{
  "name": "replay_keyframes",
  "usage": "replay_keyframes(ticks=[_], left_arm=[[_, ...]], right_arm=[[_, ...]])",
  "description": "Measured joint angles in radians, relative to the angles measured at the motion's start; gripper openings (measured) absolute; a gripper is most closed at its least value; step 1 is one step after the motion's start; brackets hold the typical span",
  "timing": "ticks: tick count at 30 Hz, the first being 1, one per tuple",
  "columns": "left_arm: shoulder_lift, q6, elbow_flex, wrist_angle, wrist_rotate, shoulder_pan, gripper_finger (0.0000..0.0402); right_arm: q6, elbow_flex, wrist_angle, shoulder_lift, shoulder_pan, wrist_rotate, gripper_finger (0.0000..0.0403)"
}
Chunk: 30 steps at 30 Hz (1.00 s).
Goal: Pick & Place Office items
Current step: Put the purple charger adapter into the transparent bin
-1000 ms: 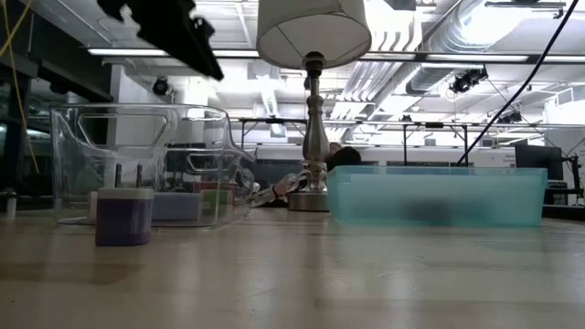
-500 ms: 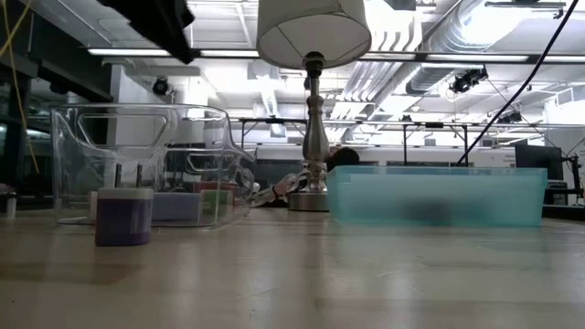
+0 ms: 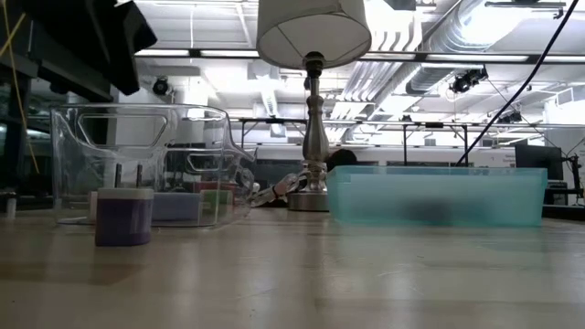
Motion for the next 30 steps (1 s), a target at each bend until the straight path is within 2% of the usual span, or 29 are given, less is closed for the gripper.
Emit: replay_keyframes(ticks=[9,16,30], left_arm=[[0.085,-0.109,0.0,0.038,-0.007,-0.01,0.0167],[0.096,-0.202,0.0,0.009,-0.049,-0.009,0.0167],[0.168,-0.221,0.001,0.011,-0.131,-0.032,0.0167]], right_arm=[[0.0,0.0,0.0,0.0,0.0,0.0,0.0298],[0.0,0.0,0.0,0.0,0.0,0.0,0.0298],[0.0,0.0,0.002,0.0,0.0,0.0,0.0298]])
